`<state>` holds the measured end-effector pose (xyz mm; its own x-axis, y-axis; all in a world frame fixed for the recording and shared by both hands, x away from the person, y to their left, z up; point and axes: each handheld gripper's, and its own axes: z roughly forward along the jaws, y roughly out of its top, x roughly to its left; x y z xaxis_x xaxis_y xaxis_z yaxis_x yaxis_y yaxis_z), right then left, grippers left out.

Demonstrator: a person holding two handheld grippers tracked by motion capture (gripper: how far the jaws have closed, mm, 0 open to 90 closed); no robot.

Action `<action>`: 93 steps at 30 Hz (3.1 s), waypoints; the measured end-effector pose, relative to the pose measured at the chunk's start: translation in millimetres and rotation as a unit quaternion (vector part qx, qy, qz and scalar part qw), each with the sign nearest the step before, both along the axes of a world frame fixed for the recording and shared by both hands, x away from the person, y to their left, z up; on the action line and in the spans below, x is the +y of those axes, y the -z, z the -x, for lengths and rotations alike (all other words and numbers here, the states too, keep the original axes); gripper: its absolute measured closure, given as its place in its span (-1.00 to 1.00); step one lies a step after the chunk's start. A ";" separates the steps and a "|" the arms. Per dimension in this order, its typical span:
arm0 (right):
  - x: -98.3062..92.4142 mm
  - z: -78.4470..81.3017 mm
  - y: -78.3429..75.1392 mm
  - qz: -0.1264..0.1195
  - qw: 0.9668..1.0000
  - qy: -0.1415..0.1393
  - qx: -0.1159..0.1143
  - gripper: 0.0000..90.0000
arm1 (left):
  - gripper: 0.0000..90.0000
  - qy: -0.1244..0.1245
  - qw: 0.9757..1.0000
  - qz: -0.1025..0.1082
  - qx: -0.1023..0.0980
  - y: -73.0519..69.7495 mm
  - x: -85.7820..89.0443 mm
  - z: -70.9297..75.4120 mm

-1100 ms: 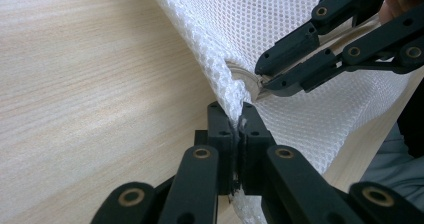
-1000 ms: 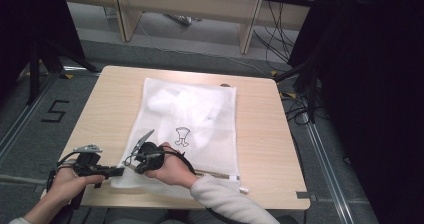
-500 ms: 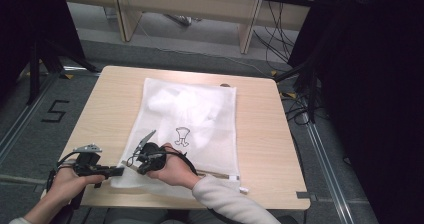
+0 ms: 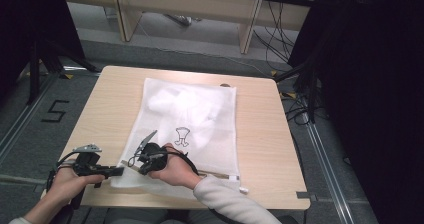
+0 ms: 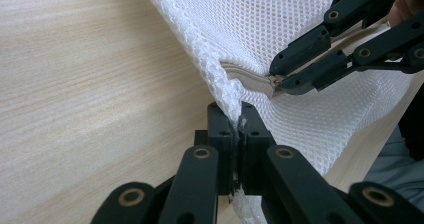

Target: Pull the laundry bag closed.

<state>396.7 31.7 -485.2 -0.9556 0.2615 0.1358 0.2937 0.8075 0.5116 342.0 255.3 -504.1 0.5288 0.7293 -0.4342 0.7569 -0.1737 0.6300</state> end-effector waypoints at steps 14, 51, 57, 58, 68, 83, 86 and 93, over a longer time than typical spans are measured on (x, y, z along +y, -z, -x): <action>-2.7 -0.2 0.6 0.003 1.000 0.002 0.000 0.83 | 0.92 -0.003 1.000 -0.002 0.000 0.3 -0.4 -0.2; -9.8 0.2 -1.9 0.019 1.000 0.007 0.006 0.83 | 0.92 -0.008 1.000 -0.001 0.001 0.2 1.5 -0.2; -11.0 0.4 -2.5 0.018 1.000 0.010 0.007 0.83 | 0.92 -0.007 1.000 -0.004 0.001 0.4 1.6 -0.4; -11.8 0.5 -2.9 0.020 1.000 0.011 0.006 0.83 | 0.92 -0.007 1.000 -0.005 0.001 0.3 1.6 -0.2; -17.0 1.1 -4.6 0.021 1.000 0.009 0.006 0.83 | 0.92 -0.008 1.000 -0.007 0.000 0.7 1.1 -0.3; -25.3 0.7 -6.9 0.025 0.999 0.019 0.005 0.83 | 0.92 -0.008 1.000 -0.007 0.001 0.9 1.5 -0.6; -26.5 0.2 -6.8 0.022 1.000 0.011 0.004 0.83 | 0.92 -0.012 1.000 -0.008 0.000 0.9 0.7 -0.4; -28.7 1.6 -8.0 0.027 0.999 0.022 0.007 0.83 | 0.92 -0.011 1.000 -0.010 -0.001 0.9 1.2 -0.4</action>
<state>395.1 3.0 -477.2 -0.9409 0.3115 0.1327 0.3367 0.8199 0.4630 342.4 256.5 -505.1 0.5125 0.7499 -0.4184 0.7600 -0.1693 0.6275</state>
